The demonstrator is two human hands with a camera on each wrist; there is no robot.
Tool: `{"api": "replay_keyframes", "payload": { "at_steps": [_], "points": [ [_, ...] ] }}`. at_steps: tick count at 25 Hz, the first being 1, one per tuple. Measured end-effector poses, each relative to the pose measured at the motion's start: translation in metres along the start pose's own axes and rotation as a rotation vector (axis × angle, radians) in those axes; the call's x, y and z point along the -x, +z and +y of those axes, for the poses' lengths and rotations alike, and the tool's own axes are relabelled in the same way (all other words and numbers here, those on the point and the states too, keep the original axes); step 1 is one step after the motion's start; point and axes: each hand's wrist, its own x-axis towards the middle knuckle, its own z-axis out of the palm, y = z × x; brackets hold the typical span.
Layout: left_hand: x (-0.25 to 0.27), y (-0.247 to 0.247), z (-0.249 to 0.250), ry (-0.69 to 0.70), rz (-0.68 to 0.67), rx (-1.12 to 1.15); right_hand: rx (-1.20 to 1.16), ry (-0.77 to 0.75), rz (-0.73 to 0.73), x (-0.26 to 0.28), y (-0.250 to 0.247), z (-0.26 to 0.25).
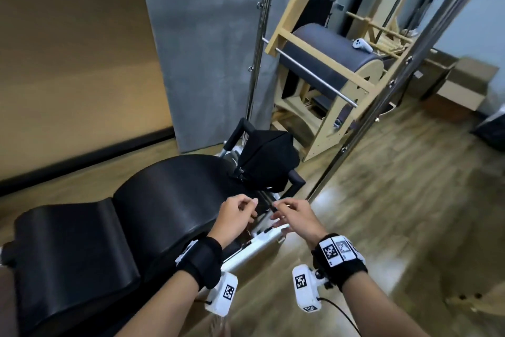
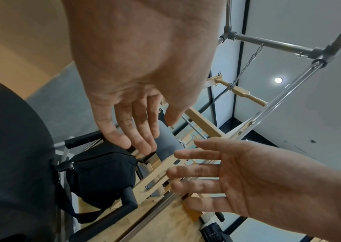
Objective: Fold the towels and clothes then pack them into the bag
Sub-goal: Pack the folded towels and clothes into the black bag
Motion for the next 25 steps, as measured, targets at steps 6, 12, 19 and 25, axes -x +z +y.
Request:
{"api": "replay_keyframes", "payload": {
  "at_steps": [6, 12, 19, 25],
  "points": [
    [-0.094, -0.007, 0.011, -0.054, 0.023, 0.03, 0.042, 0.014, 0.036, -0.1, -0.027, -0.036],
    [-0.193, 0.0, 0.001, -0.125, 0.085, 0.077, 0.11, -0.026, 0.151, -0.234, -0.053, -0.058],
    [-0.332, 0.038, -0.052, -0.271, 0.157, 0.008, 0.244, -0.015, 0.234, -0.412, -0.071, -0.055],
    [-0.432, 0.061, -0.124, -0.439, 0.023, -0.278, 0.48, 0.08, 0.183, -0.526, -0.088, -0.023]
  ]
}}
